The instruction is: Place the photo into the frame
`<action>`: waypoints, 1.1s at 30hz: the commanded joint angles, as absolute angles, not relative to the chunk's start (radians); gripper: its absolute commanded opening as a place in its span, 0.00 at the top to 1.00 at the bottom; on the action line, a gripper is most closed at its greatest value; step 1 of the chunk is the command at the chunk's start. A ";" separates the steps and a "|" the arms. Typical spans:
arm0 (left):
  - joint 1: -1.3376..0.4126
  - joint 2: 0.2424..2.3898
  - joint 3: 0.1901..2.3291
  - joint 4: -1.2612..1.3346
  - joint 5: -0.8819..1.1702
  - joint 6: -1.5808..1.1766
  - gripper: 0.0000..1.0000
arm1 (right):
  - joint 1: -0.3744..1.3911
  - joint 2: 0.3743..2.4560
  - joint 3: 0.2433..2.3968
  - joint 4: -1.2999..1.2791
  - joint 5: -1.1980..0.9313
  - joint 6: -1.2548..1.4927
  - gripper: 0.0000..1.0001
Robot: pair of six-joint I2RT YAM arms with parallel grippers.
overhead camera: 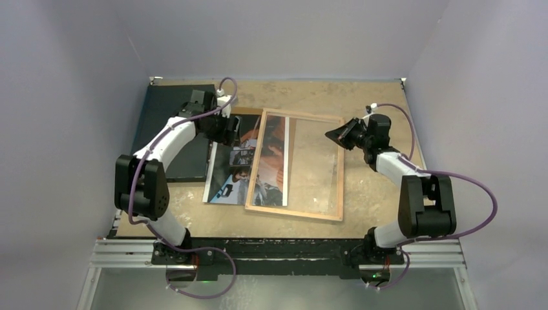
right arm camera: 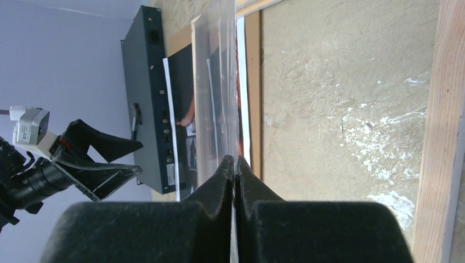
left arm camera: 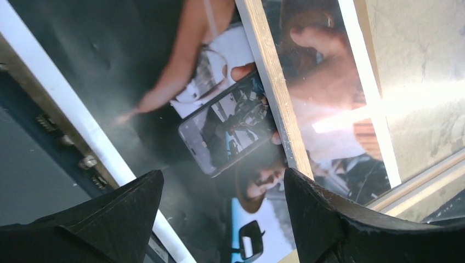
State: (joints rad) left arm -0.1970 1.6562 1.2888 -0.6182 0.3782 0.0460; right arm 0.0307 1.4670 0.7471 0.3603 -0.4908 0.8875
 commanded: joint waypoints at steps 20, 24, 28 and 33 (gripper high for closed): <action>-0.319 1.775 1.237 -0.452 0.354 0.038 0.44 | -0.049 1.596 0.742 0.471 -0.629 0.799 1.00; -0.330 1.806 1.230 -0.434 0.337 0.050 0.47 | -0.049 1.639 0.744 0.491 -0.665 0.799 1.00; -0.337 1.836 1.229 -0.417 0.339 0.047 0.54 | -0.050 1.659 0.753 0.475 -0.682 0.783 1.00; -0.351 1.859 1.232 -0.389 0.345 0.027 0.67 | -0.051 1.664 0.759 0.468 -0.683 0.770 1.00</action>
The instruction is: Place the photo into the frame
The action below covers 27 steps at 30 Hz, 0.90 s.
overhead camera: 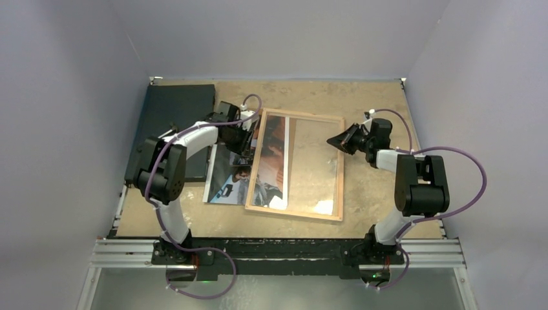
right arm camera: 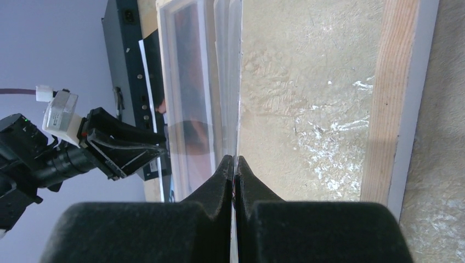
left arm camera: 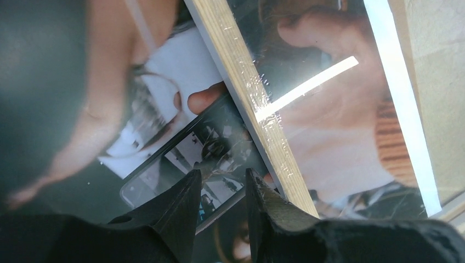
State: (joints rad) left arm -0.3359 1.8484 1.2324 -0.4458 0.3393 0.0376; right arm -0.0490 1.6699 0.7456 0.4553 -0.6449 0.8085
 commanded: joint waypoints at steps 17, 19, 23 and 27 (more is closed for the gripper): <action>-0.370 1.885 1.247 -0.390 0.345 0.014 0.72 | -0.074 1.680 0.786 0.430 -0.689 0.719 1.00; -0.374 1.885 1.246 -0.388 0.344 0.015 0.73 | -0.074 1.683 0.792 0.429 -0.694 0.717 1.00; -0.377 1.888 1.250 -0.389 0.345 0.011 0.73 | -0.074 1.686 0.816 0.405 -0.695 0.702 1.00; -0.382 1.889 1.254 -0.390 0.344 0.012 0.74 | -0.075 1.689 0.845 0.384 -0.692 0.689 1.00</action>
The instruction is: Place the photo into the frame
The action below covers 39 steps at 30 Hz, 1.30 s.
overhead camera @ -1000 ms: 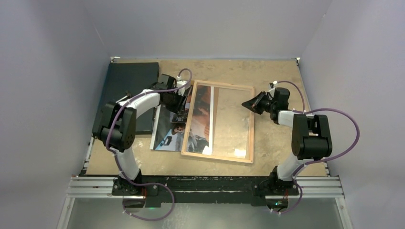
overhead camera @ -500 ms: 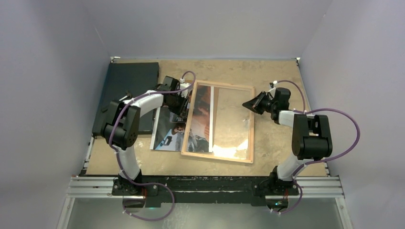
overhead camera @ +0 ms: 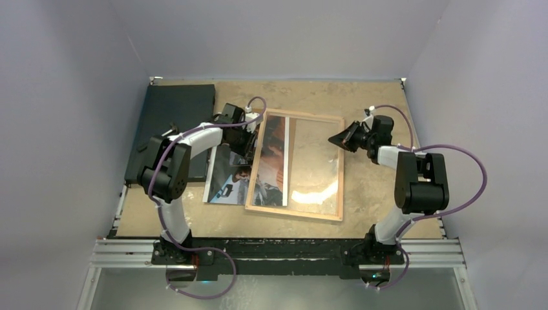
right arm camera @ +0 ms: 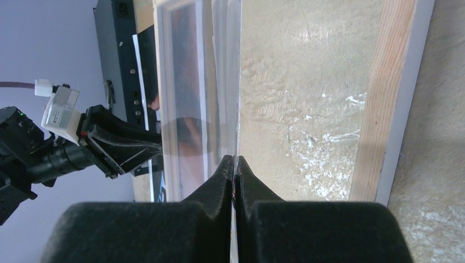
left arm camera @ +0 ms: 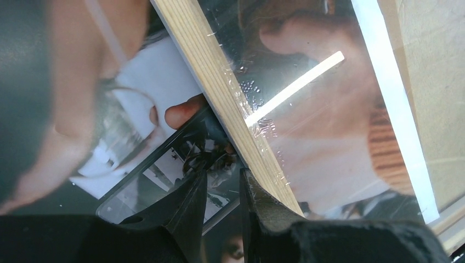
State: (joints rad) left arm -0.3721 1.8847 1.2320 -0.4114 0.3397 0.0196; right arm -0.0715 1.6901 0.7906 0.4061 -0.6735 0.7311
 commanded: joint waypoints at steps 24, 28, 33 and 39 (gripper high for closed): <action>-0.395 1.884 1.252 -0.394 0.344 0.011 0.79 | -0.083 1.713 0.874 0.358 -0.695 0.656 1.00; -0.396 1.884 1.252 -0.396 0.345 0.011 0.80 | -0.082 1.707 0.878 0.368 -0.693 0.656 1.00; -0.396 1.882 1.252 -0.397 0.345 0.012 0.81 | -0.083 1.702 0.895 0.355 -0.693 0.639 1.00; -0.396 1.879 1.250 -0.398 0.344 0.012 0.83 | -0.082 1.697 0.928 0.362 -0.703 0.630 1.00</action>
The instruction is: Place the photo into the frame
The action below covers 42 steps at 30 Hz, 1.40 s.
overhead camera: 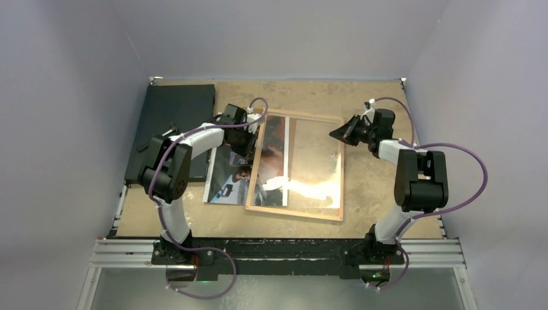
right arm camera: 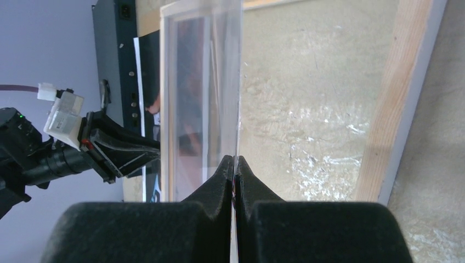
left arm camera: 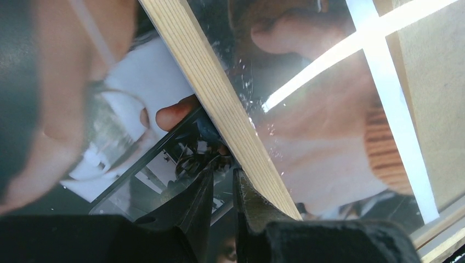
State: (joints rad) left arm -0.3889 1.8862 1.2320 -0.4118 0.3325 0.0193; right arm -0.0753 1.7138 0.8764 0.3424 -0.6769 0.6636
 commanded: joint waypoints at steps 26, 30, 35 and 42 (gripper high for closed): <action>-0.402 1.843 1.141 -0.343 0.380 0.029 0.88 | -0.083 1.616 0.802 0.357 -0.626 0.812 1.00; -0.403 1.836 1.130 -0.335 0.379 0.028 0.90 | -0.082 1.606 0.803 0.386 -0.675 0.854 0.95; -0.402 1.835 1.129 -0.336 0.380 0.019 0.92 | -0.067 1.578 0.790 0.409 -0.744 0.890 0.67; -0.401 1.835 1.133 -0.335 0.382 0.008 0.94 | -0.038 1.565 0.748 0.397 -0.819 0.873 0.47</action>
